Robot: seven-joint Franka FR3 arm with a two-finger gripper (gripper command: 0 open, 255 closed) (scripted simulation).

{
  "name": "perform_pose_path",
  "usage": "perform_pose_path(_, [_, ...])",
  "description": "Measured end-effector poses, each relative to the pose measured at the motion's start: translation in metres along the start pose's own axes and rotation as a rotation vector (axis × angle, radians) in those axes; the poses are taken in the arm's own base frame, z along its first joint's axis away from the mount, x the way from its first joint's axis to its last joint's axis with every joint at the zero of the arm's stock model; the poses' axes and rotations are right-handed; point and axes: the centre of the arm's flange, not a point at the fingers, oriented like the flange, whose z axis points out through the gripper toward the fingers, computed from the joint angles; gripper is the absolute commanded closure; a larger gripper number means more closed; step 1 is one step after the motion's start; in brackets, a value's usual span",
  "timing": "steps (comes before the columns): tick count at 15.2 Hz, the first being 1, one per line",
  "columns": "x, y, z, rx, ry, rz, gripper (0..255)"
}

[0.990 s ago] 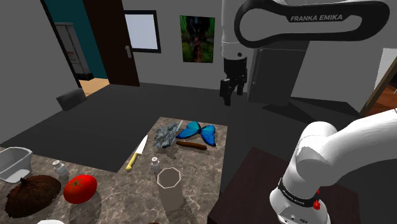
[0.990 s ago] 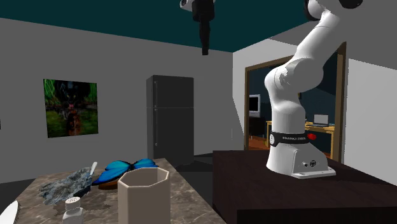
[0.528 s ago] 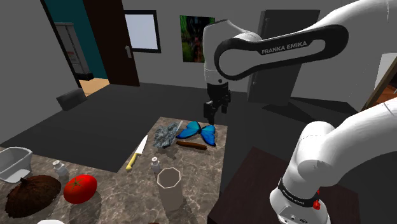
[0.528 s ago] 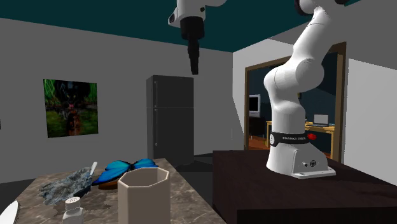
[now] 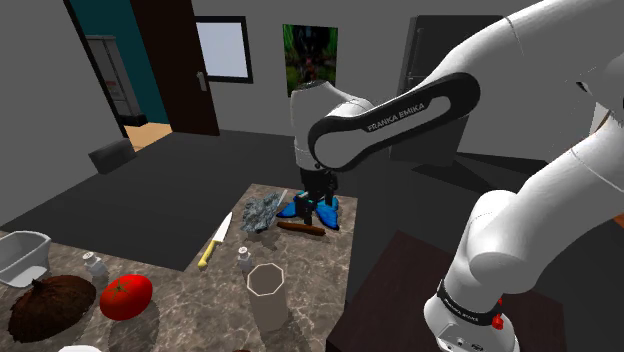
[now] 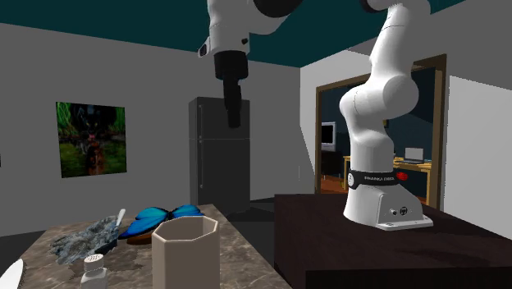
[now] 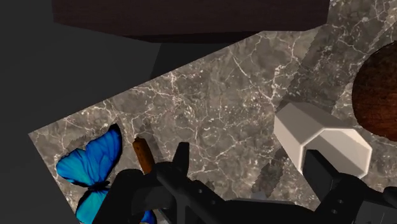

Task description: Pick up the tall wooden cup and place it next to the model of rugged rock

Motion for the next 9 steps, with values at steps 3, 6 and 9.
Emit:
perform_pose_path(3, [0.016, -0.016, 0.028, 0.005, 0.004, -0.008, 0])
perform_pose_path(6, [0.03, -0.038, 0.061, 0.009, 0.006, -0.016, 0])
perform_pose_path(9, [0.045, -0.06, 0.088, 0.014, 0.009, -0.025, 0])
